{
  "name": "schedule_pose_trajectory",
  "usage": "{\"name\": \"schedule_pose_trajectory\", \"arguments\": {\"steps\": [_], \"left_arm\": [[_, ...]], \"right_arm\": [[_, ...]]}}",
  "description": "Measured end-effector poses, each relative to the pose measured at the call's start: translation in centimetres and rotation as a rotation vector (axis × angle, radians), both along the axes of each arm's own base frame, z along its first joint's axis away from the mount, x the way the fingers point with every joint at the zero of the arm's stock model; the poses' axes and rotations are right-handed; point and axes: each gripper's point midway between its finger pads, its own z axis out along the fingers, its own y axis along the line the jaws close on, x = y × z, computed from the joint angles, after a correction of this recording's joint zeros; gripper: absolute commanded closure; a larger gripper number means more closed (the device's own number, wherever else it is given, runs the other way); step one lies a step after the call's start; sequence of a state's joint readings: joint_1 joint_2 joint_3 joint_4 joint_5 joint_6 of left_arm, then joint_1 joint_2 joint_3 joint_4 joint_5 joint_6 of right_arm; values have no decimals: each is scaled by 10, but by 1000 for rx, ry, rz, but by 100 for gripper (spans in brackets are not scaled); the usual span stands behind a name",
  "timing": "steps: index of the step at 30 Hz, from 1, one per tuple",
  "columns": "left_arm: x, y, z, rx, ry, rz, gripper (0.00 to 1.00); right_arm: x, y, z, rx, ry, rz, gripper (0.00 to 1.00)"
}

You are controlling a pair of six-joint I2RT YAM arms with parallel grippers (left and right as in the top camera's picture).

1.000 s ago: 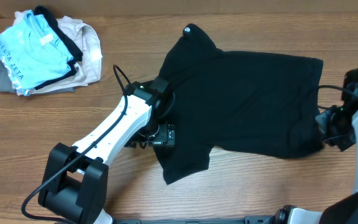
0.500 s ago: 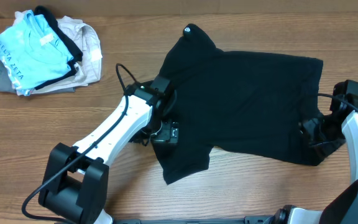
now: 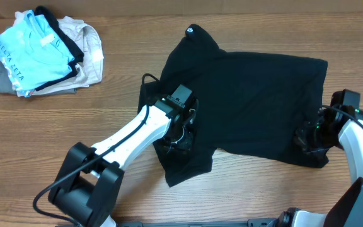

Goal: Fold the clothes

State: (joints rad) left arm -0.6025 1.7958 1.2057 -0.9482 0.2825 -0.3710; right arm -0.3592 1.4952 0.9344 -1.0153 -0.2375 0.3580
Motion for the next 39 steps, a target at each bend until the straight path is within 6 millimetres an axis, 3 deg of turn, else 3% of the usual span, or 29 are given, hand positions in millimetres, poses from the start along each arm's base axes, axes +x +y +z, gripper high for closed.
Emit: {"name": "schedule_pose_trajectory", "arguments": {"steps": [4,10,14,25,34,39], "left_arm": [[-5,3,-15,34,57,32,95],[-15,9,-37,92,141,58,96],[-23,15,-48,131,196,79,96],[-41,25,-50,167,305,112,96],[-73,37,-52,176,415,132,96],[-83,43,-51,201,455,135,96]], "right_arm": [[-2,2,-10,3,-10,4,84],[3,1,-21,-6,-49,-2,89],[-4,4,-33,3,-35,-12,93],[-9,-7,-59,-38,52,-93,94],[-13,-13,-60,-68,84,-162,94],[-26,-21,-59,-112,152,-207,96]]}}
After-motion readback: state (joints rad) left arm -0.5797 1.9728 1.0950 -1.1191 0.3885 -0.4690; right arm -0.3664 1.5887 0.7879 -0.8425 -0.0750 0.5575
